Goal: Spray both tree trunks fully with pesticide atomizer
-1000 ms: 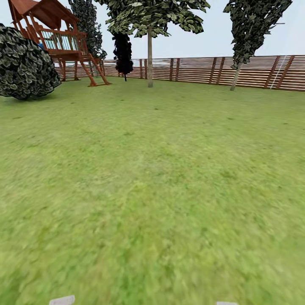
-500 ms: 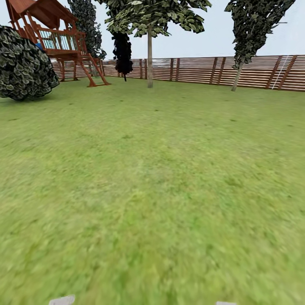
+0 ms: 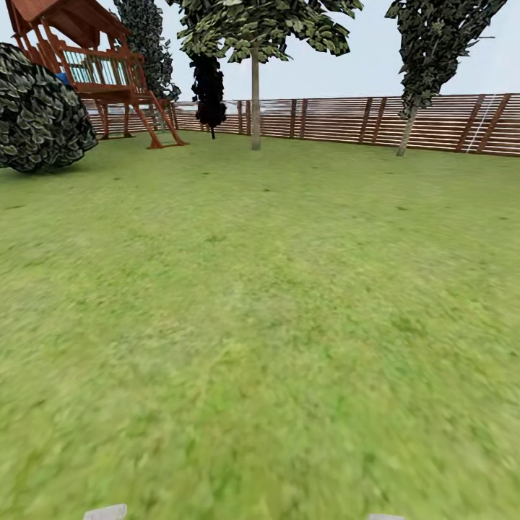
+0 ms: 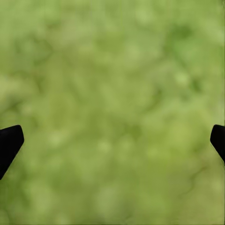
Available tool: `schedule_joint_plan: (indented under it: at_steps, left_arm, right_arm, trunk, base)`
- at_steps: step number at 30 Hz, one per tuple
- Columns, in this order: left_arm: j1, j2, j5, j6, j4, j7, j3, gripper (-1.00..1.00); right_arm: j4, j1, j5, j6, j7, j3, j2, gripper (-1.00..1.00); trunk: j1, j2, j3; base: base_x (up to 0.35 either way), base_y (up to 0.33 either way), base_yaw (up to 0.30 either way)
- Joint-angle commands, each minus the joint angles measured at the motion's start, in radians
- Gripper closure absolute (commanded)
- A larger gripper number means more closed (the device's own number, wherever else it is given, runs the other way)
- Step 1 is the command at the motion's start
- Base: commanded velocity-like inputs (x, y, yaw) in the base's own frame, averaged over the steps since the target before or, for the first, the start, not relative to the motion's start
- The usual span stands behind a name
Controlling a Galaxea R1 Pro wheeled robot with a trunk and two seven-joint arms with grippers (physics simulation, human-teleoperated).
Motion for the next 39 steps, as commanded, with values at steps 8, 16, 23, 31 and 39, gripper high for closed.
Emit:
schedule_joint_plan:
  at_steps: [8,16,23,31,39]
  left_arm:
    - [-0.001,0.0,0.007,-0.003,0.001,-0.002,0.002,1.0]
    - [-0.001,0.0,0.007,-0.003,0.001,-0.002,0.002,1.0]
    - [-0.001,0.0,0.006,-0.003,0.001,-0.002,0.002,1.0]
    - [-0.001,0.0,0.005,-0.003,0.001,-0.002,0.002,1.0]
    - [-0.001,0.0,0.007,-0.003,0.001,-0.002,0.002,1.0]
  right_arm:
    - [0.001,0.0,-0.009,-0.003,-0.002,0.009,0.0,-1.0]
    - [0.001,0.0,-0.009,-0.003,-0.002,0.009,0.0,-1.0]
    - [0.001,0.0,-0.009,-0.003,-0.002,0.009,0.0,-1.0]
    - [0.001,0.0,-0.009,-0.003,-0.002,0.009,0.0,-1.0]
    - [0.001,0.0,-0.009,-0.003,-0.002,0.009,0.0,-1.0]
  trunk:
    - [0.0,0.0,-0.001]
    - [0.0,0.0,-0.001]
    - [0.0,0.0,-0.001]
    - [0.0,0.0,-0.001]
    - [0.0,0.0,-0.001]
  base:
    - [0.337,0.0,0.0]
    - [0.337,0.0,0.0]
    - [0.337,0.0,0.0]
    - [0.337,0.0,0.0]
    - [0.337,0.0,0.0]
